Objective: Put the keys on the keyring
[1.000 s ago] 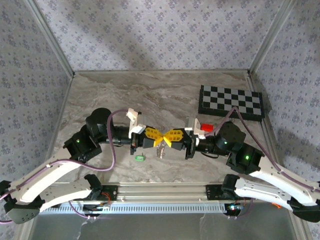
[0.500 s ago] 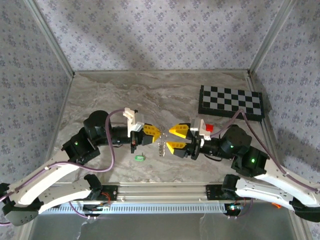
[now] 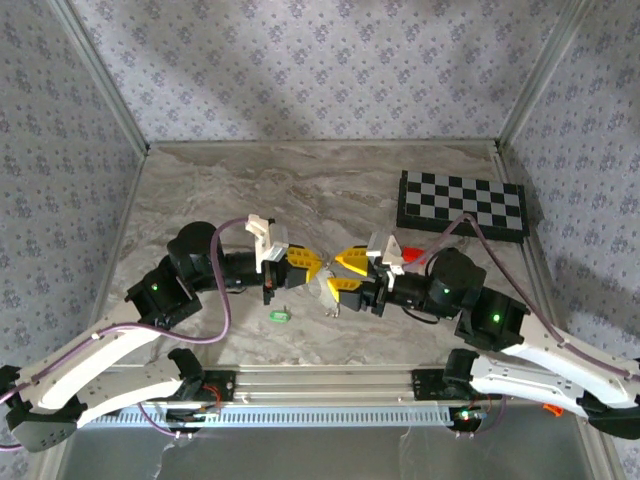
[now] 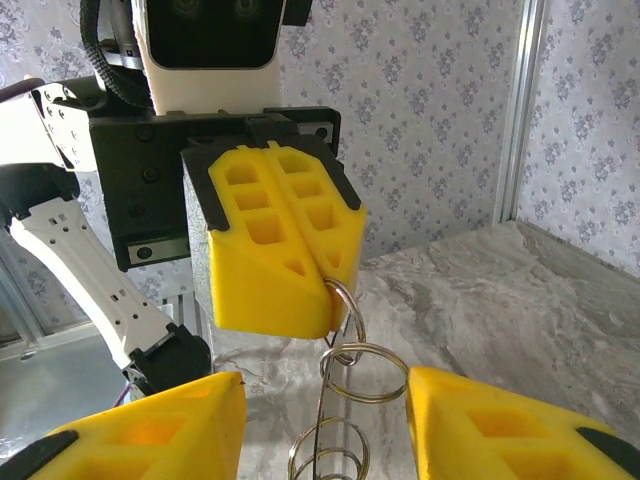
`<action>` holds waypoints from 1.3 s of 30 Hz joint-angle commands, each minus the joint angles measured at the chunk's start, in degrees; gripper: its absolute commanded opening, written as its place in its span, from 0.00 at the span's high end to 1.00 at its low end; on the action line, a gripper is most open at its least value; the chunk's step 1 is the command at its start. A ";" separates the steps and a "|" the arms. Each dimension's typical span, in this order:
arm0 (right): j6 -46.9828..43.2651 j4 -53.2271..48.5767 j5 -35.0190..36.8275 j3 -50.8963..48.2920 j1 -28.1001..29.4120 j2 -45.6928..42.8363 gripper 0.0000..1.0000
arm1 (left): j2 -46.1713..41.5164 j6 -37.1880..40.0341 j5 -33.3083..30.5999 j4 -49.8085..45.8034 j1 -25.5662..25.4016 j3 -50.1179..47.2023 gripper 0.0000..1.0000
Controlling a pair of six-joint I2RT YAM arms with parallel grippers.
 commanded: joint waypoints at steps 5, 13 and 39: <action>-0.11 -2.55 1.55 0.67 0.50 -2.34 0.50 | -0.90 1.62 -0.35 -1.26 0.08 1.62 1.00; -2.55 -6.80 2.03 2.84 0.49 -2.06 0.46 | -0.88 1.78 0.44 -1.69 0.10 1.94 1.00; -15.50 -32.44 0.02 19.80 1.72 9.32 0.60 | 7.11 16.21 4.53 -30.16 0.06 15.70 1.00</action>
